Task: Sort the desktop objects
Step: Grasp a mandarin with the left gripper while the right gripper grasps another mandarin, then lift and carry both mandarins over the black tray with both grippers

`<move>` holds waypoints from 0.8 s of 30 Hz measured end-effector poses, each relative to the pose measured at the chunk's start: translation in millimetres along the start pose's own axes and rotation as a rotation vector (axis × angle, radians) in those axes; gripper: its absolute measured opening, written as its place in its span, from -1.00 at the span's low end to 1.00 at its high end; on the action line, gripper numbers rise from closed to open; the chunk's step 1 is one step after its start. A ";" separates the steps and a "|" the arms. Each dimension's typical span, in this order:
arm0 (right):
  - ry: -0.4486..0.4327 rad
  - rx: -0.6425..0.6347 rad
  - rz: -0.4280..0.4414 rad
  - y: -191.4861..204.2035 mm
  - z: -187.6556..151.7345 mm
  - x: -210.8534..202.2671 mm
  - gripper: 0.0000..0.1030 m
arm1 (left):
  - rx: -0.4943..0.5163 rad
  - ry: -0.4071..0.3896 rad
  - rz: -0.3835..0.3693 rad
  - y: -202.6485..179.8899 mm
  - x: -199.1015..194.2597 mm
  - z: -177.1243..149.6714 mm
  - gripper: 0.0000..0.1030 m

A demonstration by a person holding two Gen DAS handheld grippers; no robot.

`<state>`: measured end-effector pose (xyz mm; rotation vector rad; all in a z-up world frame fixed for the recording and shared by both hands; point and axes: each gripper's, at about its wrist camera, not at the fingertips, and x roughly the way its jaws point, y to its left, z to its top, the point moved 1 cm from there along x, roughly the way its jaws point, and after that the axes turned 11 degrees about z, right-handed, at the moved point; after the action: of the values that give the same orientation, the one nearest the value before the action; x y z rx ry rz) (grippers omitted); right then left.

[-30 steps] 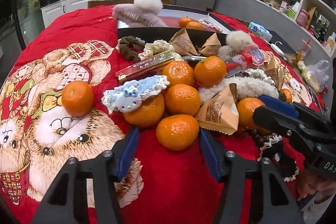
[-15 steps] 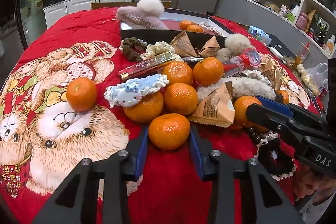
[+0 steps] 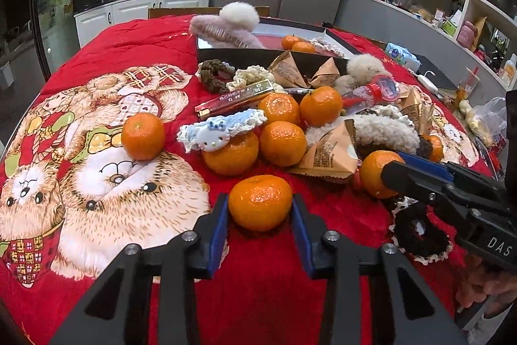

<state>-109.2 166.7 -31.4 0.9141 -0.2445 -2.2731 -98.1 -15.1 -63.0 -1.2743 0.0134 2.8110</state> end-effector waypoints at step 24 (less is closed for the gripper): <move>-0.098 0.001 -0.054 4.0 -0.9 -58.7 -0.38 | 0.024 -0.097 -0.037 -27.7 -50.1 3.9 -0.25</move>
<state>-75.2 201.6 1.6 0.8197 -0.2663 -2.3714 -66.6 10.3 -22.3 -1.1204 0.0195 2.8286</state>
